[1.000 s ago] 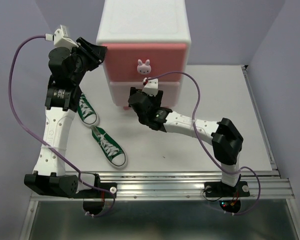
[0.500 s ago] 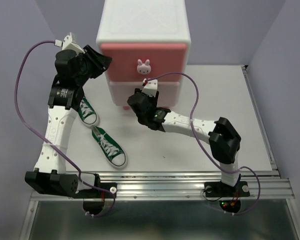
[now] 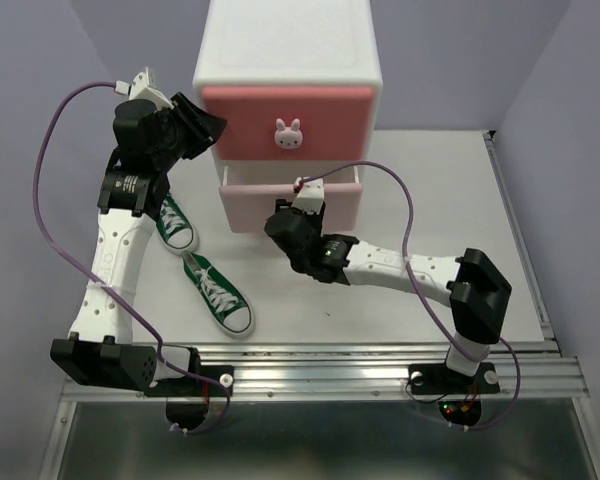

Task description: Place and organize the shoes in the shoe cabinet

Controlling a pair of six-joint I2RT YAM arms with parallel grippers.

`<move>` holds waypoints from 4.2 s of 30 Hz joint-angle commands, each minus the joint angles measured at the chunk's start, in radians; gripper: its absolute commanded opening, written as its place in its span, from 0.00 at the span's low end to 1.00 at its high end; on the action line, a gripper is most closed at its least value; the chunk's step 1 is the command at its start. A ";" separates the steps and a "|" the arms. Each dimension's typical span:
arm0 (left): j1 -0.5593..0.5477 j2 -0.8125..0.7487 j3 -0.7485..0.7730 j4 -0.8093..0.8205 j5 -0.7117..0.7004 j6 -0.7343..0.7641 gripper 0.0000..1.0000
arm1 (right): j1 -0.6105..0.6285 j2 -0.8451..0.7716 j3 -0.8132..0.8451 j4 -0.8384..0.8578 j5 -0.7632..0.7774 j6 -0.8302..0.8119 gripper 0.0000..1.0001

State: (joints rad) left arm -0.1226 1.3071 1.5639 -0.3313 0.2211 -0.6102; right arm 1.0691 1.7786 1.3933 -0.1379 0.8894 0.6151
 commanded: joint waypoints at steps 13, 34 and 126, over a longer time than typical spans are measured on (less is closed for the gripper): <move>0.001 0.029 -0.028 -0.015 -0.046 0.044 0.50 | 0.330 -0.142 -0.022 -0.498 -0.107 0.484 0.10; 0.001 -0.012 -0.048 -0.057 -0.094 0.056 0.54 | 0.394 -0.200 -0.002 -0.520 -0.118 0.387 1.00; 0.198 -0.123 -0.564 -0.517 -0.587 0.044 0.00 | -0.172 -0.504 0.202 -0.970 -0.199 0.278 1.00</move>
State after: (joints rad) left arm 0.0437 1.2339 0.8661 -0.7273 -0.1516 -0.6495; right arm 0.9028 1.2785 1.5677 -1.0790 0.6800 0.8871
